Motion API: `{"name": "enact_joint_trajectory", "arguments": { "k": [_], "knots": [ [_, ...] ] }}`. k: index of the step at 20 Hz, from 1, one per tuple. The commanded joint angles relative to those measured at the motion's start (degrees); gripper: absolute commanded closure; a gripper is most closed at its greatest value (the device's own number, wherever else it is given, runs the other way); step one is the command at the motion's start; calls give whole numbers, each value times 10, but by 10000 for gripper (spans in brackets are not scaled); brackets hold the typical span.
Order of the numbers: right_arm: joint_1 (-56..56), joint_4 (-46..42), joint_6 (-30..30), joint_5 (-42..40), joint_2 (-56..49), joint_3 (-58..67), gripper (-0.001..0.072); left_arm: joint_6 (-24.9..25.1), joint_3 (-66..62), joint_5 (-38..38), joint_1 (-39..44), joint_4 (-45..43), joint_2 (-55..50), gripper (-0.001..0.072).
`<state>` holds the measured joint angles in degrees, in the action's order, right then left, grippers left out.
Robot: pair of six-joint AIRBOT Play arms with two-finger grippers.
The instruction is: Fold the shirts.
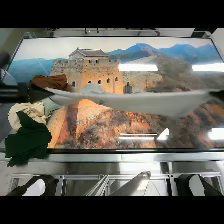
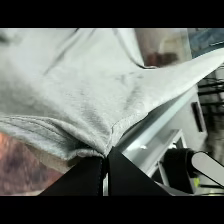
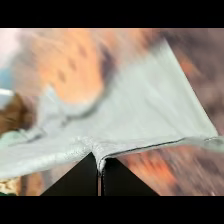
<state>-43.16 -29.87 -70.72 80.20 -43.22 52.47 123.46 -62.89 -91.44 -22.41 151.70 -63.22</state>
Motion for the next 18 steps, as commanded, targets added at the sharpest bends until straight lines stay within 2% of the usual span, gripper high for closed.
{"name": "enact_joint_trajectory", "arguments": {
  "k": [1, 5, 7, 10, 13, 16, 18],
  "knots": [
    [-28, 180, 67, 2, 58, 66, 696, -42, -94, -18, -5, 20, 75, 690],
    [-28, 355, 138, 2, 73, 108, 696, -80, -227, -38, -5, 30, 135, 689],
    [-28, 394, 168, -20, 72, 163, 696, -90, -311, -39, -5, 28, 152, 689],
    [-30, 354, 184, -94, 61, 273, 696, -110, -442, -35, -6, 22, 131, 689],
    [-30, 254, 145, -126, 29, 354, 697, -137, -539, -18, -6, -32, 83, 689],
    [-24, 207, 129, -115, -10, 359, 697, -139, -565, -14, -6, -72, 33, 689],
    [12, 163, 106, -90, -54, 346, 696, -139, -516, -27, -5, -61, -8, 689]
  ]
}}
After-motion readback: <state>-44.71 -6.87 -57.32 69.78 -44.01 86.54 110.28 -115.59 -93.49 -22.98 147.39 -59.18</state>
